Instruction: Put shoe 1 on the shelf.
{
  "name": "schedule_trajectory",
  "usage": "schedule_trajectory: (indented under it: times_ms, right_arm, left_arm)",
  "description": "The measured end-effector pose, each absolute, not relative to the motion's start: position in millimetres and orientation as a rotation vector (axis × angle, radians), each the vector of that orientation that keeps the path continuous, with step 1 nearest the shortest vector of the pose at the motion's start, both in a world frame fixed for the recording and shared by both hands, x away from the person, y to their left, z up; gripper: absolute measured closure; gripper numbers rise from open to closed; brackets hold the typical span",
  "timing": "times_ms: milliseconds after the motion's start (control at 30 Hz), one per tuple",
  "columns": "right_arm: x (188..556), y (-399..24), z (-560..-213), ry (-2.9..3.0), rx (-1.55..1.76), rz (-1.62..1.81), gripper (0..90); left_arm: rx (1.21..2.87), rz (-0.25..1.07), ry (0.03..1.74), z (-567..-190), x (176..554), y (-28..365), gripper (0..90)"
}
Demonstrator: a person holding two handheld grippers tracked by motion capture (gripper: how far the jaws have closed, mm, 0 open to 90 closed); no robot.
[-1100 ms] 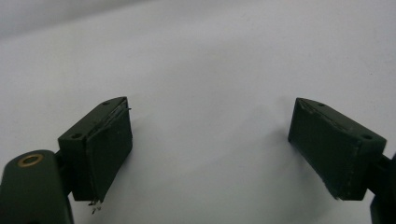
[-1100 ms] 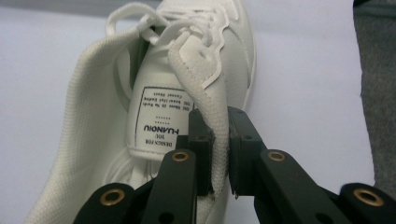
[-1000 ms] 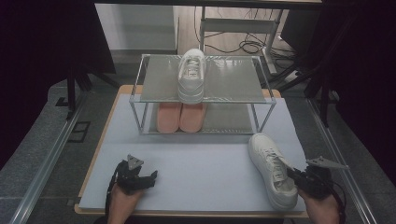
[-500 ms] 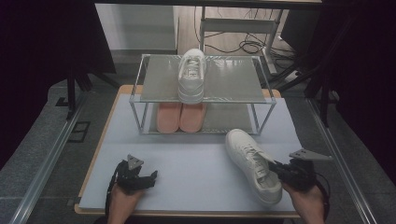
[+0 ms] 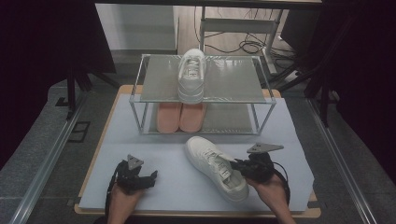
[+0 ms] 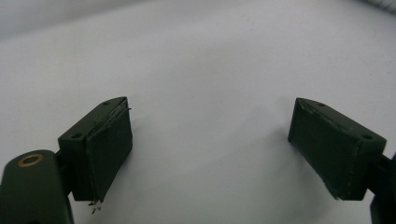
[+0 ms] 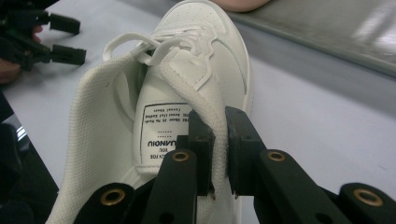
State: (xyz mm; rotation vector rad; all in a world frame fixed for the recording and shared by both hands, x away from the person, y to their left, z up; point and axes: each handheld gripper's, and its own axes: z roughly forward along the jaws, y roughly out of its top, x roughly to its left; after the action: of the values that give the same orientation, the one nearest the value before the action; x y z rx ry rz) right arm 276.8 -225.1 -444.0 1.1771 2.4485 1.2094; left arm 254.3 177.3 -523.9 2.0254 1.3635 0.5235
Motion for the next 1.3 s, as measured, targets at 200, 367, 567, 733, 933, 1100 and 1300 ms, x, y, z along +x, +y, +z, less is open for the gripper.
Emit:
schedule_trajectory:
  times_ms: [200,367,567,733,933,1100,1300]
  right_arm:
    - [287.3,-224.1,-451.6,2.494,1.162,1.211,81.7]
    - [289.2,-222.6,-450.2,2.554,1.114,1.127,78.9]
    - [293.1,-218.0,-444.0,2.612,1.097,1.044,67.6]
    - [296.4,-218.3,-433.6,2.635,1.11,0.989,56.1]
    - [299.3,-221.8,-424.0,2.71,1.14,0.839,51.9]
    - [302.3,-214.8,-420.2,2.793,1.145,0.667,51.5]
    - [310.0,-202.8,-423.1,2.856,1.156,0.482,51.2]
  left_arm:
    - [2.025,0.523,1.364,-523.9,254.3,177.3,13.5]
    - [2.02,0.524,1.366,-524.1,254.3,176.9,13.5]
    - [2.02,0.524,1.365,-524.1,254.3,177.0,13.5]
    - [2.022,0.526,1.362,-524.1,254.5,177.2,13.5]
    - [2.027,0.525,1.361,-523.9,254.4,177.5,13.5]
    - [2.027,0.525,1.36,-523.9,254.4,177.5,13.5]
    - [2.025,0.524,1.363,-523.9,254.3,177.3,13.5]
